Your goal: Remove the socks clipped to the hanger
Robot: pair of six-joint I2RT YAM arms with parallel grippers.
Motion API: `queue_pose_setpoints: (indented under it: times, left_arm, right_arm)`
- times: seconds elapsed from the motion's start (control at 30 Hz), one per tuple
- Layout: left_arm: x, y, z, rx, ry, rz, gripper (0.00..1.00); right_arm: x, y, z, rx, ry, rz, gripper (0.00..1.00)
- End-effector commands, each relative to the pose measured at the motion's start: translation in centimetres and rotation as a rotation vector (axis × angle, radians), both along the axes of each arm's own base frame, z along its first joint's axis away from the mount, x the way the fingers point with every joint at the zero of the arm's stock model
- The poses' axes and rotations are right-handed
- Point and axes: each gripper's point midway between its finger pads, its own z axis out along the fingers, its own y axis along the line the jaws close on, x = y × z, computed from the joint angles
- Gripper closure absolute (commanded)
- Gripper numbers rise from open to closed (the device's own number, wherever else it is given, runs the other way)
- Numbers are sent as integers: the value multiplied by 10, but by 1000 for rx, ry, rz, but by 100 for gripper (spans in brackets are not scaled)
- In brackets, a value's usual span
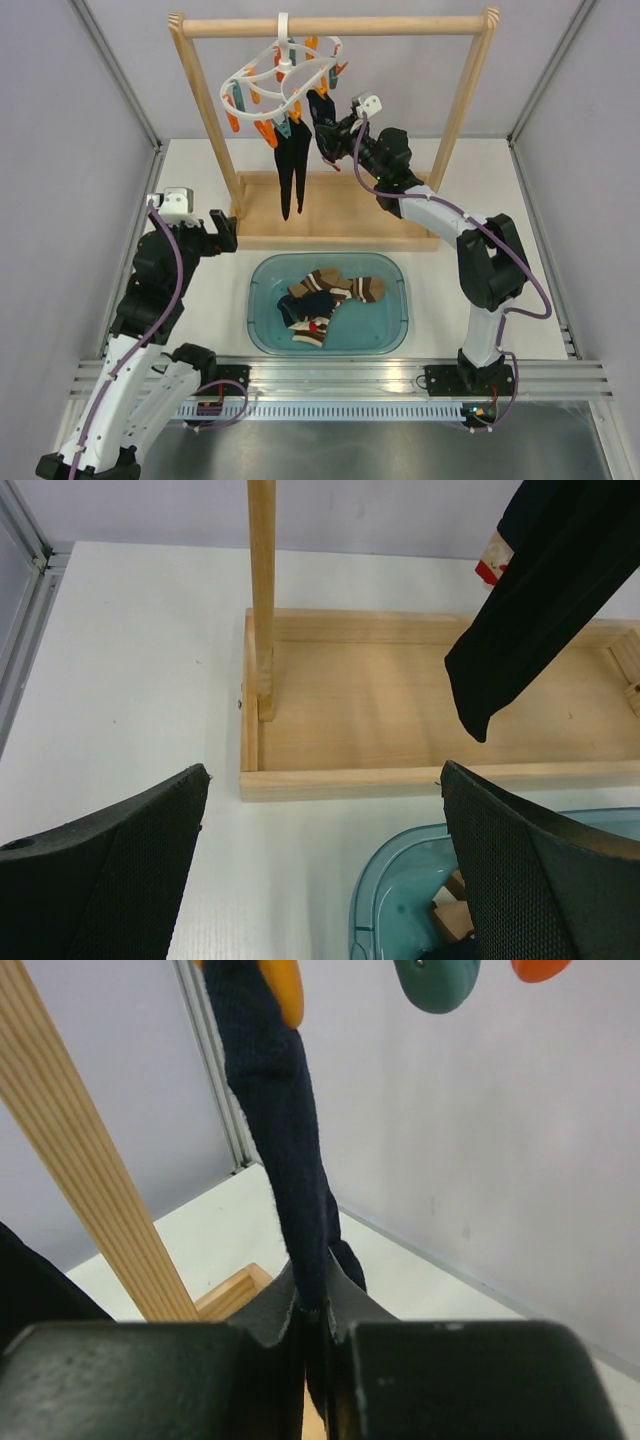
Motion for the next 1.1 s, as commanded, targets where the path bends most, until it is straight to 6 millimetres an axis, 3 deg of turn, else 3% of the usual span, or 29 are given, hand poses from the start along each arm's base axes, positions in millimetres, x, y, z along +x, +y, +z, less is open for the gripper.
queue_pose_setpoints:
  times: [0.0, 0.13, 0.17, 0.27, 0.47, 0.67, 0.7, 0.77, 0.8, 0.87, 0.9, 0.93, 0.97, 1.0, 1.07]
  left_arm:
    - [2, 0, 5, 12, -28, -3, 0]
    - [1, -3, 7, 6, -31, -22, 0]
    - [2, -6, 6, 7, -27, -33, 0]
    - [3, -7, 6, 9, -24, -38, 0]
    - [0, -13, 9, -2, -31, -74, 0]
    - [2, -32, 21, -55, -33, -161, 0]
    - [0, -40, 40, -84, -58, -197, 0]
    - [4, -52, 58, -151, -59, -229, 0]
    - [-1, -57, 92, -186, -119, -255, 0]
    - [1, -75, 118, -233, -134, -302, 0]
    - [-4, -79, 149, -255, -187, -324, 0]
    - [-9, -94, 161, -267, -195, -376, 0]
    - [2, -110, 161, -260, -167, -403, 0]
    - [-6, -125, 181, -264, -196, -447, 0]
    - [8, -146, 177, -244, -162, -456, 0]
  right_arm:
    - [-18, 3, 28, 44, -60, 63, 94]
    - [-29, -12, 27, 39, -47, 4, 96]
    - [-31, -19, 17, 28, -28, -25, 96]
    - [-54, -33, 36, 4, -69, -95, 97]
    - [-89, -41, 44, -48, -73, -164, 98]
    - [-106, -35, 41, -108, -62, -222, 98]
    - [-111, -29, 38, -126, -61, -214, 98]
    - [-115, -24, 37, -133, -56, -217, 98]
    - [-115, -22, 36, -135, -54, -214, 98]
    - [-114, -18, 31, -140, -42, -212, 98]
    - [-116, -14, 29, -145, -37, -206, 98]
    - [-116, -13, 26, -151, -33, -208, 98]
    - [-117, -10, 22, -158, -33, -211, 98]
    - [-116, -9, 20, -162, -30, -213, 98]
    - [-115, -8, 15, -167, -25, -221, 98]
